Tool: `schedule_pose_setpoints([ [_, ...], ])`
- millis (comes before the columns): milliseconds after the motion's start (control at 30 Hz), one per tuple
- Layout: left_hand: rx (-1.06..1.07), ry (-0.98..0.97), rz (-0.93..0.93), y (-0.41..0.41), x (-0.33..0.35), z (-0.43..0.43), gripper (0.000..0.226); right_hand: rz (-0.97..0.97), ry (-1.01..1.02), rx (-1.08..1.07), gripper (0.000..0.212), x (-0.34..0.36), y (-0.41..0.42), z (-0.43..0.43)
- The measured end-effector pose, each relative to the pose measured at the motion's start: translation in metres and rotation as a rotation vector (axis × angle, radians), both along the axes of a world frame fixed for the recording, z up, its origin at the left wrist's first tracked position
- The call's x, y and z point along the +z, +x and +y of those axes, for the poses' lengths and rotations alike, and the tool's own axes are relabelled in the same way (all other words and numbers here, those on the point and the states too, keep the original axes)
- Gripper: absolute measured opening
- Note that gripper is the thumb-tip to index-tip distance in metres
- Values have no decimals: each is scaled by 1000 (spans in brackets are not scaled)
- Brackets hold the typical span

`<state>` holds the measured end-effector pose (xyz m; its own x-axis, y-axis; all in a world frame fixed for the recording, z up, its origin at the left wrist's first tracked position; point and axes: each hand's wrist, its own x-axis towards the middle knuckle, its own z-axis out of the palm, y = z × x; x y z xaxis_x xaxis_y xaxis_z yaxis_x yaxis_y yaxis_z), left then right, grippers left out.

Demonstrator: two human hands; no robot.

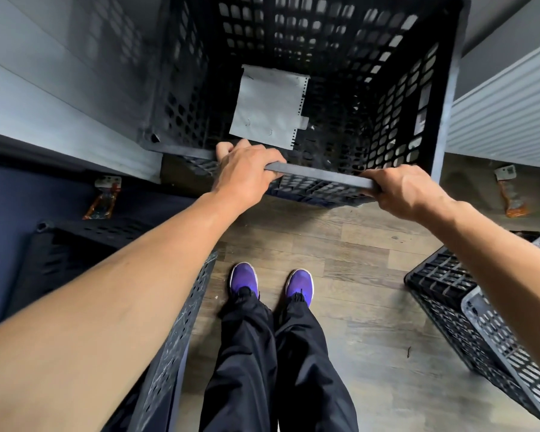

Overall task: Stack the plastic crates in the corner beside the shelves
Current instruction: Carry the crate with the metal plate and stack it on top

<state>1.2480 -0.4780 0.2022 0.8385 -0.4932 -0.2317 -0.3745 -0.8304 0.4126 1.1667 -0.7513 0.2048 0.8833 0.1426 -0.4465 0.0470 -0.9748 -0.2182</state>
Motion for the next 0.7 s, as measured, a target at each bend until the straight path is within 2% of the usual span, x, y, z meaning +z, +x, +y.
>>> schedule_pose_setpoints([
  [100,-11,23,2,3,-1,2,11,19,-9,9,18,3,4,4],
  [433,-13,16,-44,1,-9,1,10,-38,-13,-10,26,-3,-3,3],
  [600,-33,40,-57,3,-9,2,11,15,-15,15,28,1,2,6],
  [700,-15,19,-46,4,-9,4,11,1,11,-3,22,3,2,7],
])
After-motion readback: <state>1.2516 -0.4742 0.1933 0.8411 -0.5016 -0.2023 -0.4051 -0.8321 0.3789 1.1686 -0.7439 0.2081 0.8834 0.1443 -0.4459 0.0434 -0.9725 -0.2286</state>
